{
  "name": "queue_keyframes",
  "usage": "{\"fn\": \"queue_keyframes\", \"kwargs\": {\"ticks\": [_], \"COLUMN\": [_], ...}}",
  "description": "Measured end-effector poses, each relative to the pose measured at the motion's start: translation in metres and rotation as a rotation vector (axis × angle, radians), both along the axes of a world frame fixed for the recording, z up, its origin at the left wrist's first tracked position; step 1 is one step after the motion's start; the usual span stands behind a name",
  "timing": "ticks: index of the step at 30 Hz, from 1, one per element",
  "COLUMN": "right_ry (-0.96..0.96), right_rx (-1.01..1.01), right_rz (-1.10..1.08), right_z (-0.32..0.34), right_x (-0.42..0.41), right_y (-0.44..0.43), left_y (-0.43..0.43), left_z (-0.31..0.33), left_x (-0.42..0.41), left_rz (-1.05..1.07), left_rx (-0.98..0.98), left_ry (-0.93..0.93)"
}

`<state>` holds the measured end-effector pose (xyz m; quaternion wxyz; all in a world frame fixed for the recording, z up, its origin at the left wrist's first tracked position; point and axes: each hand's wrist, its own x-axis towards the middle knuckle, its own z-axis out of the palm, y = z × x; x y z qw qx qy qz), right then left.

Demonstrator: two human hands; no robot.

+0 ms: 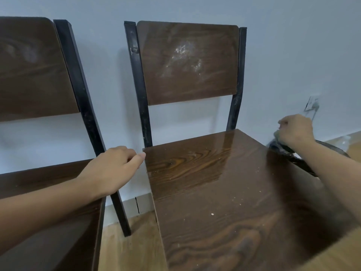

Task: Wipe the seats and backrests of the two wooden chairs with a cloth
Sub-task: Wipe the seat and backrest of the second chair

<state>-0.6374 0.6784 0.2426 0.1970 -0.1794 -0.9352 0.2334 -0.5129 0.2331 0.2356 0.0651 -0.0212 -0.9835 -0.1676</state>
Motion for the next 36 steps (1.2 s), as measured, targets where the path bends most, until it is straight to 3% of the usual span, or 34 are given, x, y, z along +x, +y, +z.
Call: {"fn": "queue_keyframes", "kwargs": {"ticks": [3,7,20,31,34,36], "right_ry": [-0.041,-0.194,-0.253,-0.125,-0.101,-0.105], "right_rx": [-0.194,-0.064,0.126,0.042,-0.095,0.055], "right_rz": [0.192,0.363,0.471,1.101,1.225,1.313], "right_z": [0.001,-0.007,-0.023,-0.034,-0.029,-0.043], "right_x": [0.023,0.045,0.125,0.255,0.271,0.258], "right_y": [-0.008,-0.016,-0.044,-0.209,-0.227,-0.239], "left_y": [0.008,0.018,0.024,0.012,0.011,0.013], "left_z": [-0.001,-0.005,-0.004,0.002,0.011,0.017], "left_x": [0.001,0.008,0.045,0.077,0.084,0.084], "left_rz": [-0.011,-0.007,-0.017,-0.168,-0.155,-0.147], "left_rx": [0.072,0.162,0.28,0.194,0.23,0.268], "left_ry": [0.006,0.036,0.021,-0.046,-0.004,-0.001]}}
